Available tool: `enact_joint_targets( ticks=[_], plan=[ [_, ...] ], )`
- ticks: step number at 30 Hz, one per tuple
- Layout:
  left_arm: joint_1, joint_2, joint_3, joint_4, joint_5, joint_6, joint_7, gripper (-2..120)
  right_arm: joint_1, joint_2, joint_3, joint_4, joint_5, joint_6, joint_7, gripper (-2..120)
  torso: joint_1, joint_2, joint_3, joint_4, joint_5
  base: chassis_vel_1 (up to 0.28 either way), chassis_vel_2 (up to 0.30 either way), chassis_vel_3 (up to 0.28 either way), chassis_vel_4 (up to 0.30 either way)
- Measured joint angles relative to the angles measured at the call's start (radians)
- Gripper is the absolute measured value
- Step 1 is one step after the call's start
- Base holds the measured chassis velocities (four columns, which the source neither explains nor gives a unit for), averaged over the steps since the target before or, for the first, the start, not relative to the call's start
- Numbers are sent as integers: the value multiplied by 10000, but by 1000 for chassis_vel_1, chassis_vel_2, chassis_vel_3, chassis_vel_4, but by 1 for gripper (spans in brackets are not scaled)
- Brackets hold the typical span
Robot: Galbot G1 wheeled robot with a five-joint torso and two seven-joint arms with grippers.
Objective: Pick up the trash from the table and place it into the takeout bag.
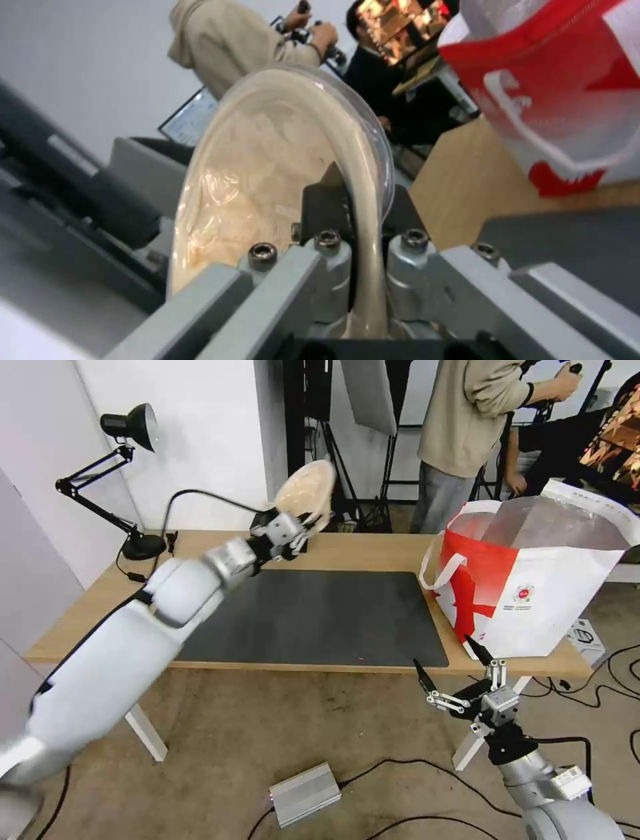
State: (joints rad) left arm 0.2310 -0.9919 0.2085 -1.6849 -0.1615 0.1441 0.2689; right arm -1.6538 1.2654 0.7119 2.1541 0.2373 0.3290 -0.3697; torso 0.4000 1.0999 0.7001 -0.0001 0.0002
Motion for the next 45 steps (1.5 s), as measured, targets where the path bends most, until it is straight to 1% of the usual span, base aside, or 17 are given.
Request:
enact_joint_targets(
  ticks=[1, 5, 6, 9, 11, 13, 14, 17, 18, 21, 25, 27, 31, 41, 45],
  plan=[
    [0, 0, 0, 0, 0, 0, 0, 1, 0, 0, 0, 0, 0, 0, 0, 100, 0, 0, 0, 0, 0, 0, 0, 0, 0],
    [-653, -978, 533, 854, 271, -98, -47, 1, 0, 0, 0, 0, 0, 0, 0, 100, 1, 0, 0, -1, 1, 0, 0, 0, 0],
    [-653, -978, 533, 854, 271, -98, -47, 1, 0, 0, 0, 0, 0, 0, 0, 100, 1, 0, 0, -1, 1, 0, 0, 0, 0],
    [-943, -1544, 807, 1336, 435, -195, -43, 1, 0, 0, 0, 0, 0, 0, 0, 100, 0, 0, 1, 1, 0, 0, 0, 0, 0],
    [-1001, -1640, 847, 1408, 460, -199, -42, 1, 0, 0, 0, 0, 0, 0, 0, 100, 1, 0, 0, 1, 0, 0, 0, 0, 0],
    [-1278, -2047, 1044, 1718, 564, -221, -25, 1, 0, 0, 0, 0, 0, 0, 0, 100, 0, 0, 0, 1, 0, 0, 0, 0, 0],
    [-1278, -2047, 1044, 1718, 564, -221, -25, 1, 0, 0, 0, 0, 0, 0, 0, 100, 0, 0, 0, 1, 0, 0, 0, 0, 0],
    [-1783, -2545, 1292, 2175, 632, -265, -8, 1, 0, 0, 0, 0, 0, 0, 0, 100, 0, 0, -1, 2, 1, 0, 0, 0, 0],
    [-1783, -2545, 1292, 2175, 632, -265, -8, 1, 0, 0, 0, 0, 0, 0, 0, 100, 0, 0, -1, 2, 1, 0, 0, 0, 0],
    [-2241, -2979, 1502, 2618, 689, -373, 34, 1, 0, 0, 0, 0, 0, 0, 0, 100, 0, 0, -1, 0, 1, 0, 0, 0, 0],
    [-2473, -3275, 1686, 2912, 717, -427, 47, 1, 0, 0, 0, 0, 0, 0, 0, 100, 0, 0, -1, 2, -1, 0, 0, 0, 0],
    [-2494, -3309, 1706, 2942, 724, -433, 48, 1, 0, 0, 0, 0, 0, 0, 0, 100, 0, 1, -1, 2, -1, 0, 0, 0, 0],
    [-2761, -3720, 1917, 3288, 826, -506, 50, 1, 0, 0, 0, 0, 0, 0, 0, 100, 0, 0, -1, 1, -1, 0, 0, 0, 0],
    [-3121, -4293, 2268, 3819, 1022, -745, 45, 1, 0, 0, 0, 0, 0, 0, 0, 100, 0, 1, -1, 1, -1, 0, 0, 0, 0],
    [-3331, -4751, 2403, 4353, 1370, -1107, 116, 1, 0, 0, 0, 0, 0, 0, 0, 100, 0, 2, -1, 2, -1, 0, 0, 0, 0]
  ],
)
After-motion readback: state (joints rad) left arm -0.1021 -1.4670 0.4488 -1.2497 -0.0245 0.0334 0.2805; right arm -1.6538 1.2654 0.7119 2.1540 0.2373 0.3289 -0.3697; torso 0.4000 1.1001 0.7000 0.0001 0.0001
